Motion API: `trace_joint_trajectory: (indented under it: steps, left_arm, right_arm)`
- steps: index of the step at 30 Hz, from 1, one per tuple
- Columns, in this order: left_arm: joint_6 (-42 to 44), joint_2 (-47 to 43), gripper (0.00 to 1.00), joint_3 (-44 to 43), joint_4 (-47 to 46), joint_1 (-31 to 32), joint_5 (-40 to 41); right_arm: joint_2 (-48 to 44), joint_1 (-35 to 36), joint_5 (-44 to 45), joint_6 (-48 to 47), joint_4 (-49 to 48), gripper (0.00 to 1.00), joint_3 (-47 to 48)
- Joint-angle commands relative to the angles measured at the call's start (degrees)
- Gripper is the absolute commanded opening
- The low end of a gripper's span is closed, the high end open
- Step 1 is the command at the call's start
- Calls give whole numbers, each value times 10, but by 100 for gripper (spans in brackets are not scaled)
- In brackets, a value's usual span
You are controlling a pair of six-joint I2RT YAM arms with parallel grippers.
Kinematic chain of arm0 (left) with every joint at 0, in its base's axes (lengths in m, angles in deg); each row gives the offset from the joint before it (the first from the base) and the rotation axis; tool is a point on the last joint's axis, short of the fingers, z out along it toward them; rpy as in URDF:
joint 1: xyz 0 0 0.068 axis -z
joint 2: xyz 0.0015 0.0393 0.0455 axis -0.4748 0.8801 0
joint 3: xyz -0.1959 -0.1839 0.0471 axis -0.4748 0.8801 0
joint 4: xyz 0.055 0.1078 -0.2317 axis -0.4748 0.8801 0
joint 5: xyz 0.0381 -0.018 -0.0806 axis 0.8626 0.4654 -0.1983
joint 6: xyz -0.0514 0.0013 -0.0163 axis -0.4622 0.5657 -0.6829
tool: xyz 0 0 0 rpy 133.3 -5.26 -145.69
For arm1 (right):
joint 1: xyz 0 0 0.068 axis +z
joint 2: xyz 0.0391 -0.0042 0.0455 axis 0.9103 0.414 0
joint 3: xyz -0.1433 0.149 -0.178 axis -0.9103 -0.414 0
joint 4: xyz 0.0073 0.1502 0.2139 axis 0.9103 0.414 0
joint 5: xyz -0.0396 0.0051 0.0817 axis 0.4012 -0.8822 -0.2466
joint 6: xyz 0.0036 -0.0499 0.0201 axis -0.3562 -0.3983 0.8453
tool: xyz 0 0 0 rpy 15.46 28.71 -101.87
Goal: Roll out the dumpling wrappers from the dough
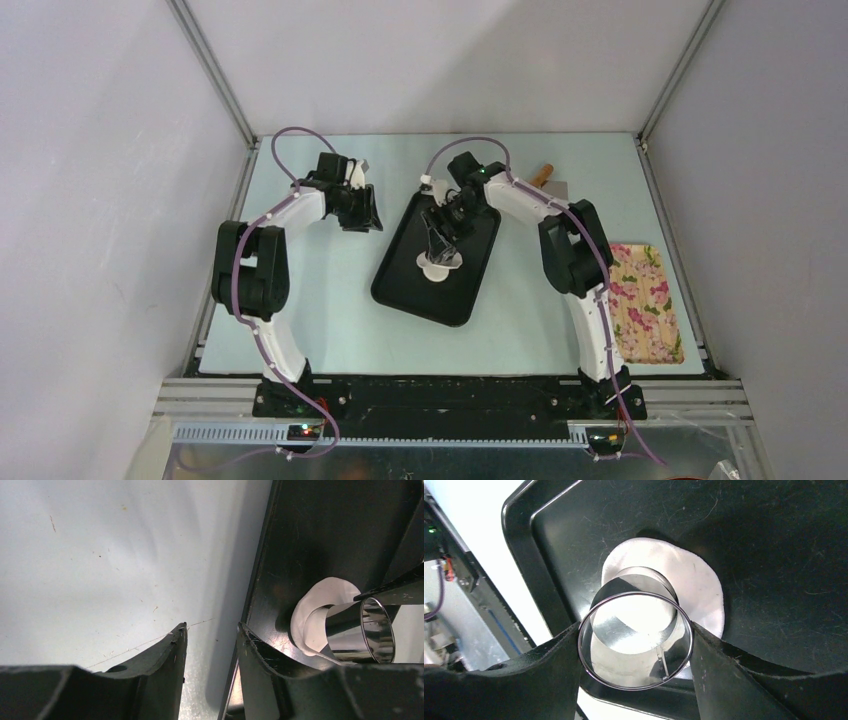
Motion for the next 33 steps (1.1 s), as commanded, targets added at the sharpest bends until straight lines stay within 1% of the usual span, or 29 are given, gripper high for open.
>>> trace_joint_trajectory:
  steps: [1, 5, 15, 20, 24, 26, 27, 29, 30, 31, 32, 33]
  left_arm:
    - [-1, -25, 47, 5, -6, -4, -4]
    - [-1, -24, 47, 5, -5, -4, -3]
    - [-1, -23, 47, 4, -6, -4, -2]
    - [-1, -20, 47, 4, -5, -3, -1]
    - [-1, -20, 47, 3, -6, -4, 1]
    - [0, -19, 47, 4, -6, -4, 2]
    - [1, -20, 47, 4, -6, -4, 3]
    - [2, -23, 47, 6, -6, -5, 4]
    - [2, -23, 47, 7, -6, -4, 4]
    - [2, -24, 47, 7, -5, -4, 3]
    - [2, -24, 47, 7, -5, -4, 3]
    - [2, -23, 47, 6, -6, -5, 2]
  right_arm:
    - [17, -12, -81, 17, 29, 0, 32]
    - [26, -18, -107, 22, 33, 0, 42]
    - [64, -38, -235, 56, 33, 0, 84]
    - [96, -54, -305, 82, 32, 0, 133]
    - [116, -64, -338, 112, 23, 0, 166]
    - [121, -67, -329, 112, 35, 0, 179]
    - [118, -67, -321, 97, 43, 0, 182]
    - [101, -67, -251, 57, 72, 0, 178]
    - [91, -68, -230, 47, 80, 0, 159]
    - [67, -68, -186, 28, 78, 0, 127]
    - [52, -67, -162, 14, 66, 0, 108]
    - [22, -67, -115, 10, 57, 1, 68]
